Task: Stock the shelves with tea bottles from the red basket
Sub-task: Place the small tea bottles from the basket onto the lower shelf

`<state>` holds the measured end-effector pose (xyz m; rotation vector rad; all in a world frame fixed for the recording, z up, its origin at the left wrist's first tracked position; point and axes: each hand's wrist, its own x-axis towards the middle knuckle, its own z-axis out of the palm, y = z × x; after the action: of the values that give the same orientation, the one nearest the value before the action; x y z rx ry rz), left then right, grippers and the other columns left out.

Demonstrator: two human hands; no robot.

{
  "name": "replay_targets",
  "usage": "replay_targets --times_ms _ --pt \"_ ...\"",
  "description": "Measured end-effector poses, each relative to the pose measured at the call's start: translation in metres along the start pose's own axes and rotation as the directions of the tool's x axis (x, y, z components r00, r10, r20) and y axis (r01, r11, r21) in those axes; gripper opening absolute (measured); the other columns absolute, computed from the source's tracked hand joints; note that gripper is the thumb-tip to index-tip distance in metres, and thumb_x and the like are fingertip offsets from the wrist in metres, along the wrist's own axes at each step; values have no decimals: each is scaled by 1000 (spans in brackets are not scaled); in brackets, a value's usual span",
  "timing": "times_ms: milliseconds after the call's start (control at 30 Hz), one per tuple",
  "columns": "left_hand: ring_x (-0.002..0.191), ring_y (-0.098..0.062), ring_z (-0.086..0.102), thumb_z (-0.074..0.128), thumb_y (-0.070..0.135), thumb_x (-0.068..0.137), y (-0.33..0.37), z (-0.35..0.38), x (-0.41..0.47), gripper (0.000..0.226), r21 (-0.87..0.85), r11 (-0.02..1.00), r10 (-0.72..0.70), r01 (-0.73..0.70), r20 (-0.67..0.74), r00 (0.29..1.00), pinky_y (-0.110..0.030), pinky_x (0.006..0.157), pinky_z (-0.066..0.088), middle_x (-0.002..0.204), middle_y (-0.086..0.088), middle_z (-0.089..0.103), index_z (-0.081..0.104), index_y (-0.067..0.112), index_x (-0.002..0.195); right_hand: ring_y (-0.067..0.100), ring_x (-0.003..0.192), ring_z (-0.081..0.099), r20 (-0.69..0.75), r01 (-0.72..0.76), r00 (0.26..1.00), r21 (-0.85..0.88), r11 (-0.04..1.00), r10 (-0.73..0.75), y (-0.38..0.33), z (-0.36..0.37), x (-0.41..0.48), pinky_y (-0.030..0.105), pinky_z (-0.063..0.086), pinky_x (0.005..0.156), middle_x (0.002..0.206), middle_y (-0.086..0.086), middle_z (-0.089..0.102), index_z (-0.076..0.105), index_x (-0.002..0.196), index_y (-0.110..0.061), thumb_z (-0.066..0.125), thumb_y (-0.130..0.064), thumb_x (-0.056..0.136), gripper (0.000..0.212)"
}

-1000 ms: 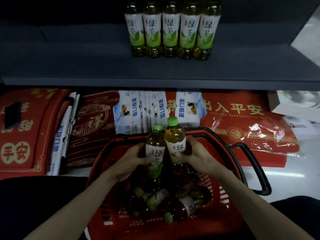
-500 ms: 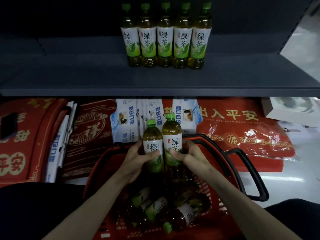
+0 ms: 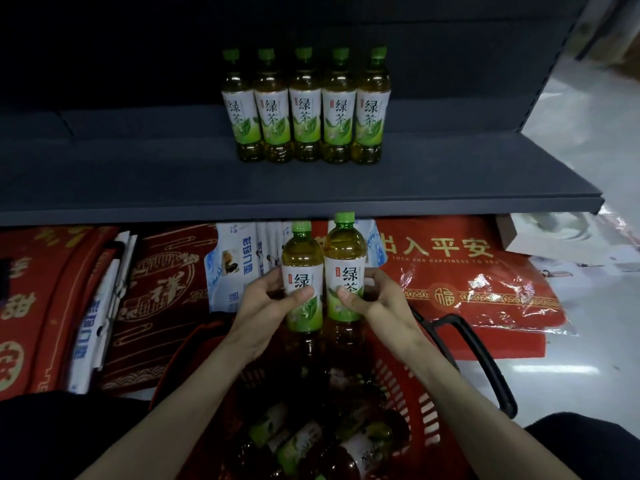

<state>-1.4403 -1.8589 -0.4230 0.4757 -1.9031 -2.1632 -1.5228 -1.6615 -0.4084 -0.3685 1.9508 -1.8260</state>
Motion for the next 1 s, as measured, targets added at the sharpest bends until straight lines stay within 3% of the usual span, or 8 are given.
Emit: replay_targets --times_ms 100,167,300,400,500,667,900,1000 --pt "127 -19 65 87 22 82 25 14 16 40 44 998 49 -49 10 999 -49 101 58 121 7 76 73 27 119 17 100 77 -10 47 999 45 998 -47 -27 -10 10 36 62 90 108 3 79 58 128 -17 80 -19 90 43" --pt "119 -17 70 77 12 93 42 27 28 32 61 993 101 -103 39 994 -35 91 62 118 5 78 70 25 121 24 97 78 -27 84 996 66 994 -82 -47 -19 17 42 64 84 105 7 80 59 125 -16 78 -17 92 39" --pt "118 -7 69 70 12 98 79 52 58 34 151 966 194 -212 120 974 -20 89 58 122 8 76 64 28 127 16 94 78 -92 149 986 71 986 -142 -80 -42 33 31 64 76 107 5 79 58 128 -13 77 -16 93 40" --pt "119 -5 68 70 16 98 105 72 79 34 186 937 263 -296 183 947 -25 95 57 125 8 74 61 24 130 16 99 77 -139 195 972 35 980 -188 -99 -63 49 34 64 84 113 4 76 57 130 -12 76 -17 94 42" --pt "127 -12 65 72 23 97 125 93 100 46 175 911 326 -372 245 913 -35 103 56 134 3 71 56 20 139 14 100 75 -190 268 946 -2 963 -263 -116 -83 65 24 62 78 114 2 74 57 129 -13 73 -14 96 37" --pt "130 -10 62 65 10 101 142 127 142 46 167 877 400 -450 266 877 -33 107 54 139 0 67 51 16 144 13 111 69 -249 328 908 -81 941 -337 -131 -111 99 27 60 86 121 2 70 52 135 -11 70 -14 98 41" --pt "133 -10 60 63 8 102 134 165 188 46 131 853 464 -504 250 850 -29 104 54 141 -1 64 48 18 145 3 106 65 -304 350 868 -188 918 -393 -133 -141 139 20 59 80 117 -3 68 49 132 -16 70 -14 98 40" --pt "131 -10 61 61 4 102 128 178 203 47 115 847 489 -519 217 845 -26 100 55 141 -4 64 47 14 146 7 109 65 -310 336 873 -182 924 -378 -130 -150 148 29 59 89 118 -4 67 48 137 -14 69 -14 99 44"
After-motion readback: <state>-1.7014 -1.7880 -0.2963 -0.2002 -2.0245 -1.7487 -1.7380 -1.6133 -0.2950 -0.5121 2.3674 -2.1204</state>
